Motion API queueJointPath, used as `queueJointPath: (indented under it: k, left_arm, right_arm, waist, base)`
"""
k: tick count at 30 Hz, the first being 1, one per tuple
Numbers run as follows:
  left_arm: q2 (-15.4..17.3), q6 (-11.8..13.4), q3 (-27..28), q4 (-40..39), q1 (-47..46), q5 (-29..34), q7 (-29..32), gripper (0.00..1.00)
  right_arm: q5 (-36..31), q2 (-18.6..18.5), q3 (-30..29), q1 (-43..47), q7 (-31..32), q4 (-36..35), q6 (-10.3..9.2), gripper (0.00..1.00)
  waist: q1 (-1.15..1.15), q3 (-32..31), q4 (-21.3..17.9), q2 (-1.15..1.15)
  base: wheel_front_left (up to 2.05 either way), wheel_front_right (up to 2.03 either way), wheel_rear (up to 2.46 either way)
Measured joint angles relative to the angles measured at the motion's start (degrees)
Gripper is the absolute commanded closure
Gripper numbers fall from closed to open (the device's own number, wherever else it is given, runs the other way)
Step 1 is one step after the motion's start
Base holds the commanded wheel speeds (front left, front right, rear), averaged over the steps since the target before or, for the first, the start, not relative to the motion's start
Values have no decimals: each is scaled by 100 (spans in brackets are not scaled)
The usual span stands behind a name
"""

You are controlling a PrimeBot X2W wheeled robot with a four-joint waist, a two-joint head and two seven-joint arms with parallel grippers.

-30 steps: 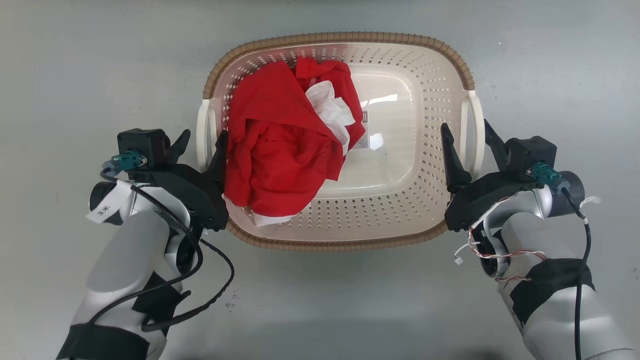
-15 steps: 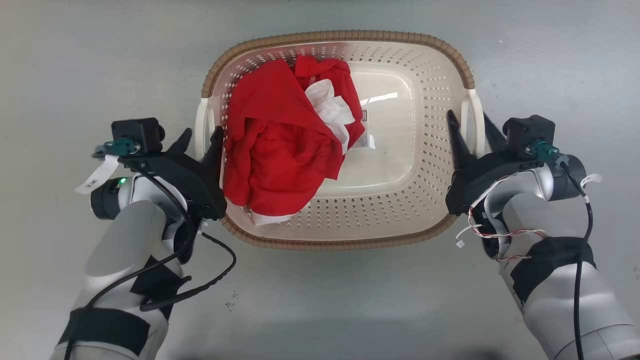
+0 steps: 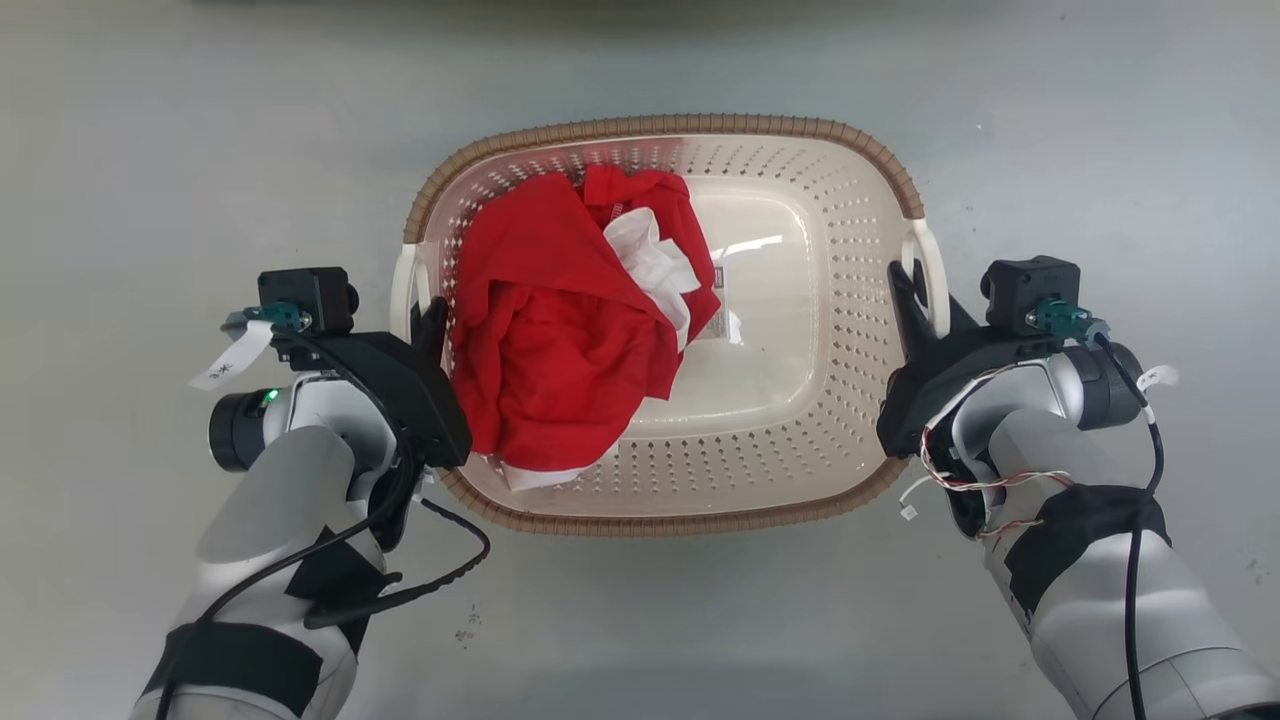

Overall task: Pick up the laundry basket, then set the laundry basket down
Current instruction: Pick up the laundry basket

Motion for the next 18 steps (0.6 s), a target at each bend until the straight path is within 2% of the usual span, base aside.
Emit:
queueJointPath:
  k: [18]
  left_arm:
    - [-159, -23, -3, 520, 315, -240, 186, 100]
  right_arm:
    - [309, 97, 41, 248, 420, 755, 215, 100]
  waist:
    - [0, -1038, -16, 0]
  base:
    - [0, 0, 0]
